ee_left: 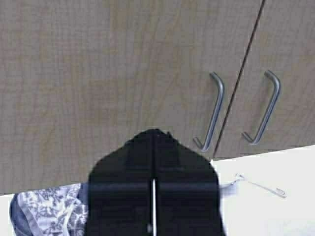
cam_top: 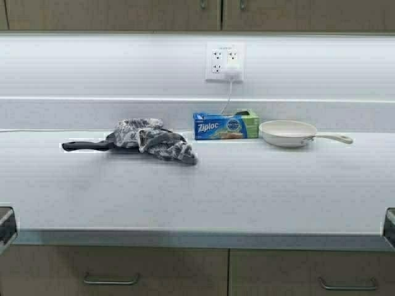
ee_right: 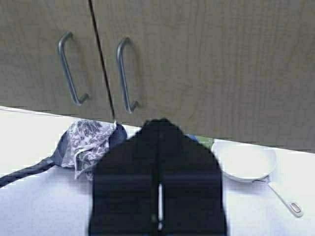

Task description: Open the cabinet, put the pot inside, then close it

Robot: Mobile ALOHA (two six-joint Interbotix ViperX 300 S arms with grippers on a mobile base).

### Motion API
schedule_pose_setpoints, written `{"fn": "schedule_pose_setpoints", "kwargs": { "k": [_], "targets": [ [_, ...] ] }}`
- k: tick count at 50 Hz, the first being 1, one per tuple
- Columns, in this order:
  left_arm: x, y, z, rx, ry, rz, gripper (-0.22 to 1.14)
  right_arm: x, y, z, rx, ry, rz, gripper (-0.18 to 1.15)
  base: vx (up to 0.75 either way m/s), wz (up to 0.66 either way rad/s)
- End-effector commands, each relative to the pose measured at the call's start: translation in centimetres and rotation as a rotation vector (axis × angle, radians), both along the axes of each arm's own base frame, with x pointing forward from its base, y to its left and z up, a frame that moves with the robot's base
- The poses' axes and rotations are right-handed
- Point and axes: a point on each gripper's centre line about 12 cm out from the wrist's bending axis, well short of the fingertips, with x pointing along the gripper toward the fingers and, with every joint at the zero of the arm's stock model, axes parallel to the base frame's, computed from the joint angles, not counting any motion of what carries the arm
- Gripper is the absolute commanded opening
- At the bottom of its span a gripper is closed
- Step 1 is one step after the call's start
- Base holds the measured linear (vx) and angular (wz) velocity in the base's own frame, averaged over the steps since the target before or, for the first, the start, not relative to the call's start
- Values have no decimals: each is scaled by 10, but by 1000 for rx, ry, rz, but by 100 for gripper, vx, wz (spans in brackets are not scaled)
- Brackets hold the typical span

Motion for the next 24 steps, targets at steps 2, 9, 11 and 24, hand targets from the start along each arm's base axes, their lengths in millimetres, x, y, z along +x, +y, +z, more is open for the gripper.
{"fn": "schedule_pose_setpoints", "kwargs": {
  "k": [2,9,11,24],
  "targets": [
    [-1,0,7,-7,-21,2,4,-2,0,7,8,-22,1,7,0,0],
    [-1,0,6,-5,-20,2,4,-2,-1,8,8,-23,1,7,0,0],
    [-1,0,7,-6,-22,2,4,-2,-1,8,8,-23,1,7,0,0],
    [-1,0,7,-6,-20,2,4,-2,-1,8,8,-23,1,7,0,0]
  ]
}}
